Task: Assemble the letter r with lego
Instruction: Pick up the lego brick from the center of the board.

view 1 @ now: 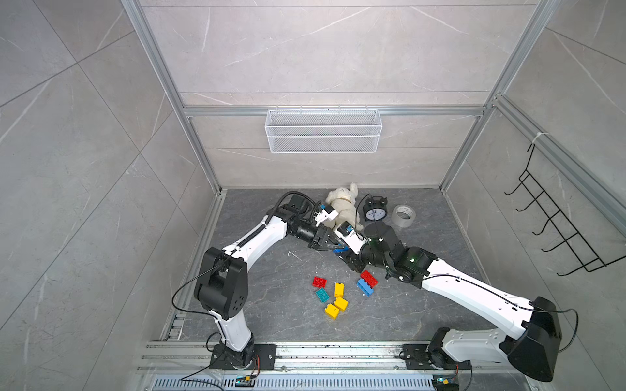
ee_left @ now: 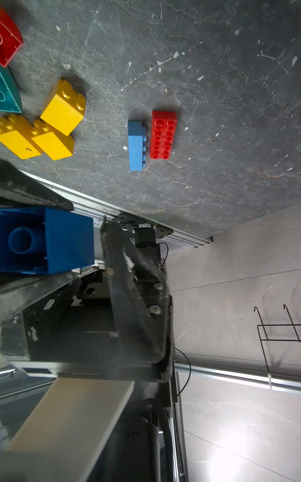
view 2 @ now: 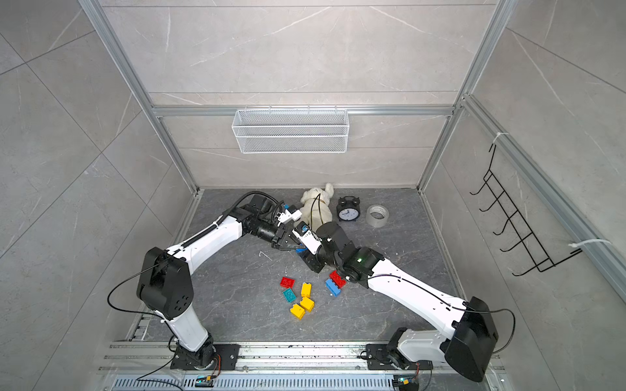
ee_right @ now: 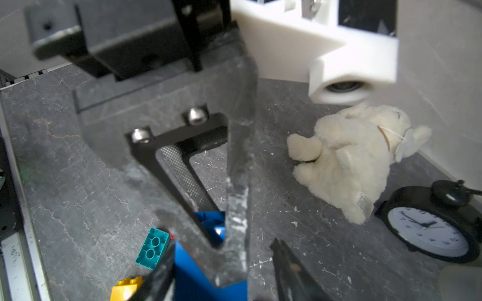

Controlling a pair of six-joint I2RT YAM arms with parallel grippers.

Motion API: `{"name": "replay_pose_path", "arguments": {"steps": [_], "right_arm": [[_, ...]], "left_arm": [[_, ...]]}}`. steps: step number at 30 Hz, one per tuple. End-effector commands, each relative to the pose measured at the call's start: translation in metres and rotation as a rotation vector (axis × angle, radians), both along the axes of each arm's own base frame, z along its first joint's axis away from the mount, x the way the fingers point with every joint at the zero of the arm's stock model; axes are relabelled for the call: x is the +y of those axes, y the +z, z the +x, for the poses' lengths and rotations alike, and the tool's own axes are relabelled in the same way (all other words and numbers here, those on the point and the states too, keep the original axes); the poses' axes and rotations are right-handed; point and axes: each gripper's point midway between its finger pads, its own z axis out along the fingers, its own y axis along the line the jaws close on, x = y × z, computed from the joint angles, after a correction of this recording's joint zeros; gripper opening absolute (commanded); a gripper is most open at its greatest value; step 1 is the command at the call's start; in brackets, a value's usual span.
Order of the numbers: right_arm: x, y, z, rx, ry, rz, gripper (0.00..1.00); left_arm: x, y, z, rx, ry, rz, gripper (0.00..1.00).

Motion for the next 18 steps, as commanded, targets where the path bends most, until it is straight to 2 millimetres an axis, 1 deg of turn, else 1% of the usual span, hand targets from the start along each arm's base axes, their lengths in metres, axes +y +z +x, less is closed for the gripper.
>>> {"name": "replay_pose_path", "arguments": {"steps": [1,4,6,7,10,11,14,16,18], "right_arm": [[-0.009,0.02,0.007,-0.058,-0.069,0.068,0.67],[-0.018,0.038,-0.001,-0.065,-0.078,0.148,0.73],[-0.02,0.046,-0.01,0.005,-0.035,0.238,0.75],[-0.015,0.05,-0.019,0.067,0.03,0.291,0.75],[-0.004,0.06,-0.032,0.256,0.162,0.447,0.72],[-0.004,0.062,-0.032,0.299,0.185,0.504,0.7],[-0.008,0.069,-0.021,0.373,0.216,0.674,0.69],[-0.009,0.072,-0.016,0.412,0.245,0.755,0.69],[-0.005,0.08,-0.012,0.425,0.288,0.81,0.68]], "left_arm": [[0.0,0.014,-0.003,-0.064,-0.009,-0.02,0.23],[0.001,0.014,0.007,-0.131,0.04,0.01,0.22],[0.003,0.019,0.02,-0.213,0.105,0.026,0.21],[0.004,0.024,0.026,-0.251,0.129,0.021,0.21],[0.006,0.048,0.039,-0.368,0.196,-0.031,0.21],[0.008,0.056,0.042,-0.403,0.218,-0.055,0.2],[0.019,0.079,0.054,-0.485,0.299,-0.145,0.18],[0.025,0.091,0.056,-0.523,0.33,-0.206,0.18],[0.025,0.1,0.053,-0.546,0.317,-0.254,0.18]]}}
